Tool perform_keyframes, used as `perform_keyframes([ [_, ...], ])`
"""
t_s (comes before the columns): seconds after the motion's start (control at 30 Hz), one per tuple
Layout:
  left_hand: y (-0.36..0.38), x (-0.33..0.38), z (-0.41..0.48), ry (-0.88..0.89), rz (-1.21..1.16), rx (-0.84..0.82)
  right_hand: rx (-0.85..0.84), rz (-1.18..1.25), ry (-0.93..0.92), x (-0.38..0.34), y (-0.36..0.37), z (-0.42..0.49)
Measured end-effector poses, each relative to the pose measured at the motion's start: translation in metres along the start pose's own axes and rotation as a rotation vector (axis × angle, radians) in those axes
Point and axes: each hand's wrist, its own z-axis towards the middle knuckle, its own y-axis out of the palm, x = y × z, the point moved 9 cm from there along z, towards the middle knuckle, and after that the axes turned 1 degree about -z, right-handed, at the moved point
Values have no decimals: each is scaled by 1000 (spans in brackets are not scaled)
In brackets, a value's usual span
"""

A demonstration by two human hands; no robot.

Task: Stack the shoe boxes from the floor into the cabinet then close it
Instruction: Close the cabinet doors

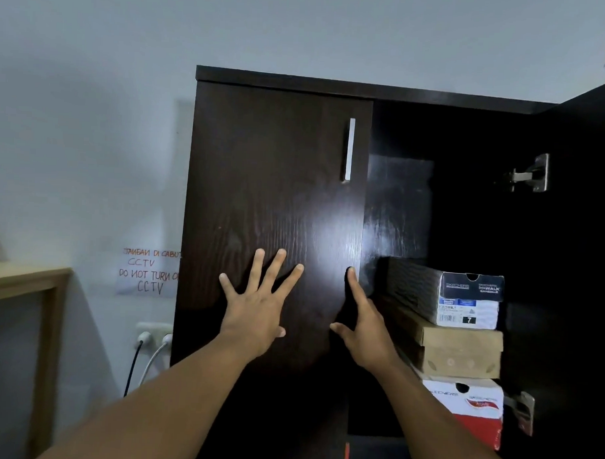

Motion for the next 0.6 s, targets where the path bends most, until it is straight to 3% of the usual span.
perform_keyframes([
  [0.17,0,4,0,23,-5,-73,-85,33,29,6,0,3],
  [0.3,-21,10,-7,58,-180,-273,-131,-50,48,-6,-30,-25],
  [0.43,-43,47,-30,130,-490,-308,-16,-65,52,-30,-119,-86],
  [0.6,-108,164,-54,340,-630,-151,248,-165,68,-43,-269,-181],
])
